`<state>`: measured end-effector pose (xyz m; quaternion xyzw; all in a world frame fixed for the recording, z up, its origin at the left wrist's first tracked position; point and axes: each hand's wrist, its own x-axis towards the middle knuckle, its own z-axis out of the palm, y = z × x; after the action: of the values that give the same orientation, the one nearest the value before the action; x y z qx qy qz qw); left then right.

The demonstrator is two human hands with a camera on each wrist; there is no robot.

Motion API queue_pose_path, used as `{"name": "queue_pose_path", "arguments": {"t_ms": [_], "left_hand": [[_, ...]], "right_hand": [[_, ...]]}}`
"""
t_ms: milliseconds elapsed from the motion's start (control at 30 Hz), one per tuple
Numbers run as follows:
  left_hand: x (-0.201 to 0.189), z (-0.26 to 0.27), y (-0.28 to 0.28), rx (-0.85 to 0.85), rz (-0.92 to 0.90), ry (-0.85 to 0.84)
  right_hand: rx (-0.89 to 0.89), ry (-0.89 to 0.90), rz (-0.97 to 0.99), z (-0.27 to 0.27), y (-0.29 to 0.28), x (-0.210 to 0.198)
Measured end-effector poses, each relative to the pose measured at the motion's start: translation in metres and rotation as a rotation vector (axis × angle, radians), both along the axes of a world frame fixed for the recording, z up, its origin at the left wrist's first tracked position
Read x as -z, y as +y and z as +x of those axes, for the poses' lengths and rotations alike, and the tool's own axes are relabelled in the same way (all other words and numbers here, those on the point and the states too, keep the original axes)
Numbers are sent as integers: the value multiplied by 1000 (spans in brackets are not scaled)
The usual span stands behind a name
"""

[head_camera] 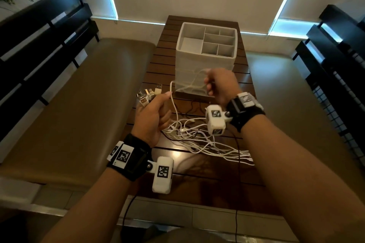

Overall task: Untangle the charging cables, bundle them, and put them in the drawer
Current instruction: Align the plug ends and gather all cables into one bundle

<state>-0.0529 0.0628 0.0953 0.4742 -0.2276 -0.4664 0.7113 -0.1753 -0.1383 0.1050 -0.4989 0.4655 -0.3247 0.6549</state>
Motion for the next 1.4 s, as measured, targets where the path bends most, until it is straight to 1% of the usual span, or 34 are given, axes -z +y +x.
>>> {"name": "queue_pose_path", "arguments": {"t_ms": [33,67,133,167,233,267,333,367,400,467,500,533,600,633,667,733,767,800,867,900,933,967,1000,1033,1067,1133,1167,1267,1333,1400], "left_hand": [[1,0,0,-17,17,5],[2,0,-1,-27,33,8],[4,2,-2,-35,48,20],[6,3,-3,-39,49,24],[8,4,-6,-47,50,24],[8,3,-7,-49,49,21],[7,1,-9,-50,49,6],[7,-1,-10,-44,49,-3],[6,-1,-11,-42,51,-7],[5,-2,-14,-52,53,-12],[5,-3,-14,-57,55,-17],[4,-3,-14,-60,56,-23],[3,-7,-13,-66,58,-39],[3,-8,-13,-69,60,-41],[3,-8,-14,-72,63,-38],[3,-6,-15,-79,62,-22],[3,-5,-14,-83,62,-19],[4,-5,-13,-87,66,-25],[5,-6,-12,-94,70,-36],[4,-7,-12,-97,71,-33],[4,-7,-13,-99,77,-31],[2,-8,-13,-100,77,-32],[2,-8,-13,-98,73,-42],[2,-10,-12,-92,71,-54],[2,-11,-12,-86,68,-72],[-1,-16,-14,-91,59,-86],[-2,-18,-16,-106,66,-81],[-5,-20,-16,-163,111,-109],[-6,-21,-14,-183,129,-170],[-5,-21,-13,-211,98,-254]], "right_hand": [[44,-48,10,-5,-2,-10],[49,-25,-15,-11,-3,-17],[7,123,-135,-22,1,-26],[18,132,-198,-27,3,-29],[57,7,-264,-34,9,-37],[13,-24,-281,-36,12,-40],[-155,62,-314,-36,22,-42],[-182,94,-330,-36,26,-41],[-144,75,-354,-38,28,-42],[36,-101,-418,-43,31,-48],[80,-167,-437,-45,31,-51],[59,-167,-443,-45,32,-51],[-87,-21,-419,-42,38,-44],[-121,26,-421,-42,41,-41],[-100,9,-457,-42,43,-41],[16,-173,-579,-43,48,-53],[32,-233,-619,-43,49,-59],[10,-234,-641,-41,49,-62],[-86,-130,-631,-39,51,-61],[-104,-107,-632,-39,53,-61],[-90,-148,-648,-41,54,-63],[-66,-233,-662,-43,54,-67],[-61,-311,-645,-44,55,-72],[-82,-336,-594,-44,55,-74],[-117,-305,-524,-42,56,-71],[-203,-135,-375,-39,58,-54],[-234,-51,-331,-39,60,-42],[-284,74,-294,-36,61,-15],[-277,127,-292,-38,61,-4],[-255,186,-296,-40,62,3]]}}
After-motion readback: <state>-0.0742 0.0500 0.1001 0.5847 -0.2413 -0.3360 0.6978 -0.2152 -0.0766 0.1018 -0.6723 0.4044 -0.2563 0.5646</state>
